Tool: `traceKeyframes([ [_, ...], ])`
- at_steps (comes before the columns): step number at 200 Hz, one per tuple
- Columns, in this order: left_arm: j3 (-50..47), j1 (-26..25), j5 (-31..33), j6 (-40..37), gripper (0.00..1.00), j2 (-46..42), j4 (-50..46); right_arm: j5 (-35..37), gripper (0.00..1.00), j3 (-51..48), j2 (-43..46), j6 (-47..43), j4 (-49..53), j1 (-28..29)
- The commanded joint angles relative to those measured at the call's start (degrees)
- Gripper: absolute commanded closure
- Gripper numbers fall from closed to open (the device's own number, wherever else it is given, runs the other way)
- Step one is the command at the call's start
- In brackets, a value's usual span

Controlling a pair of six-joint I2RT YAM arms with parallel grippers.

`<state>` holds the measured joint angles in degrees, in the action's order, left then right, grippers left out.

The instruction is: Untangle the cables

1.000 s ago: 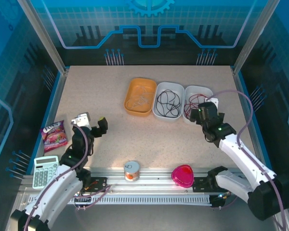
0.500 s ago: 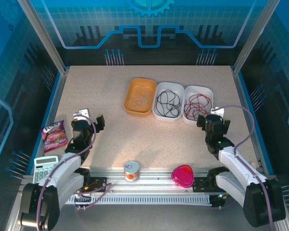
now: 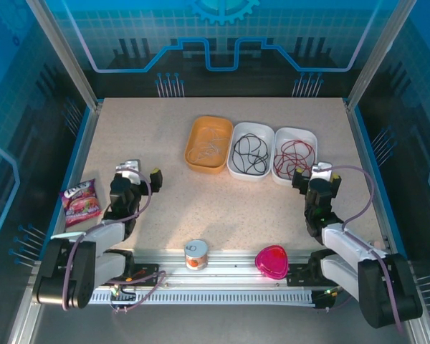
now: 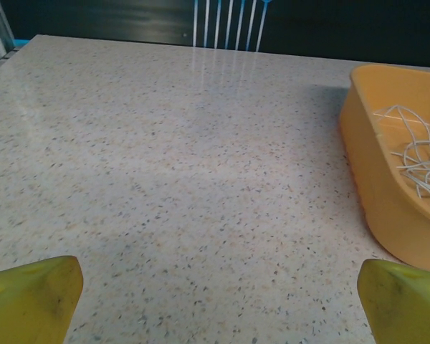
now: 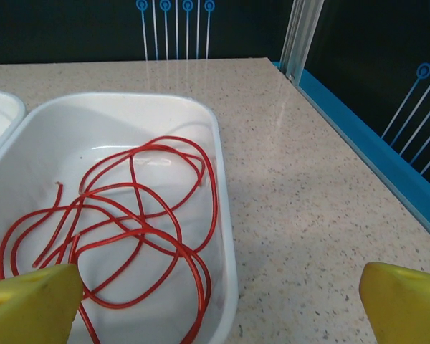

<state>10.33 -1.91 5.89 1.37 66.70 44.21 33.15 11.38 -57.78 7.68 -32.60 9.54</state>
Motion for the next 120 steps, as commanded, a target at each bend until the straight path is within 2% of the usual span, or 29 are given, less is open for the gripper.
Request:
traceKeyframes([
  [1,0.4,0.6,-4.3,-1.9,0.01,3.8,9.5,-0.2,0.0,-1.1,-1.7,-1.3,-7.3,-1.2],
  [35,3.5,0.7,-6.3,-3.2,0.01,11.0,12.5,-1.5,0.0,-1.6,-4.5,-1.7,-12.0,-1.3],
  [69,5.0,0.8,-8.2,-4.9,0.01,23.4,23.1,-4.5,0.0,-1.5,-8.8,-3.3,-18.0,-1.5],
  [103,10.8,2.2,-10.2,-3.4,0.01,21.6,9.2,-7.6,0.0,-1.1,-15.3,-6.1,-26.8,-1.9],
  [120,11.5,4.1,-10.6,-1.2,0.01,21.9,8.6,-10.3,0.0,-0.1,-19.2,-5.4,-29.0,-2.9],
])
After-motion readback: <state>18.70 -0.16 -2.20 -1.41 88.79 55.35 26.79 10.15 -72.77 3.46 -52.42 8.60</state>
